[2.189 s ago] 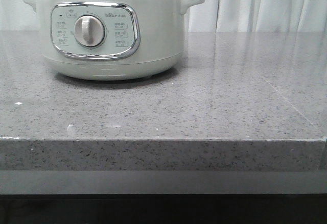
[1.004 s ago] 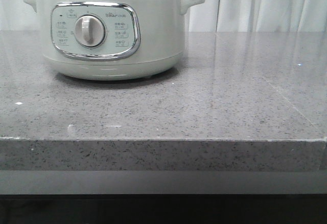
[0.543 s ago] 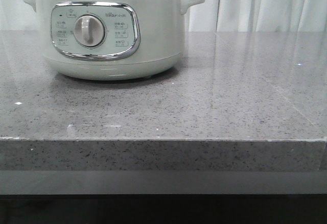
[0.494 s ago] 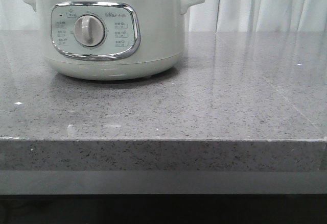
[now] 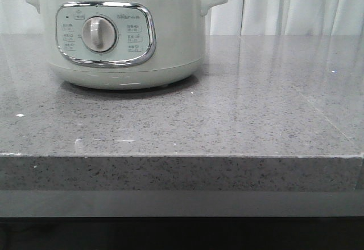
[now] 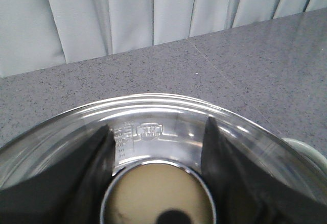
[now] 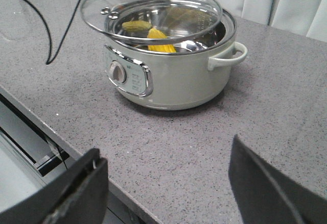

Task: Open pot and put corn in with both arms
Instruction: 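Lower the glass lid back onto the pot with the left gripper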

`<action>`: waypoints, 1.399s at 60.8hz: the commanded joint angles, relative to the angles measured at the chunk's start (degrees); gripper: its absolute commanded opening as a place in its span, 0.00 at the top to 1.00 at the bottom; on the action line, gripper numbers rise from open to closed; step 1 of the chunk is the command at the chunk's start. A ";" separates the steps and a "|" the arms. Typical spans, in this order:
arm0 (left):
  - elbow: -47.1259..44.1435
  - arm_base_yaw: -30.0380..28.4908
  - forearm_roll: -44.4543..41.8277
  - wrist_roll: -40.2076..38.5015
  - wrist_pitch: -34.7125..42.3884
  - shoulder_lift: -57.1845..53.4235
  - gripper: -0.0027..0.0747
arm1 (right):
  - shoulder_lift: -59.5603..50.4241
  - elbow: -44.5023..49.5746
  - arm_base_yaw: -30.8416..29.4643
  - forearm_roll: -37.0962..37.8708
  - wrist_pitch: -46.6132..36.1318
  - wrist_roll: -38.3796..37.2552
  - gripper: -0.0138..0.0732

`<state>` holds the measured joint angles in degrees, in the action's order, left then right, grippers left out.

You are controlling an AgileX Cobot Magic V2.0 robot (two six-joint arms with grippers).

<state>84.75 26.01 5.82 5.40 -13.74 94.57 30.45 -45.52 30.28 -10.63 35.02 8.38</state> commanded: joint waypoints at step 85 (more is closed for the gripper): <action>5.46 0.26 2.97 -0.30 0.83 1.88 0.46 | 0.03 -1.37 -0.34 -0.72 -4.61 -0.02 0.24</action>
<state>88.27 26.01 7.84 5.63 -14.34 100.07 30.45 -45.52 30.28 -10.63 35.02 8.28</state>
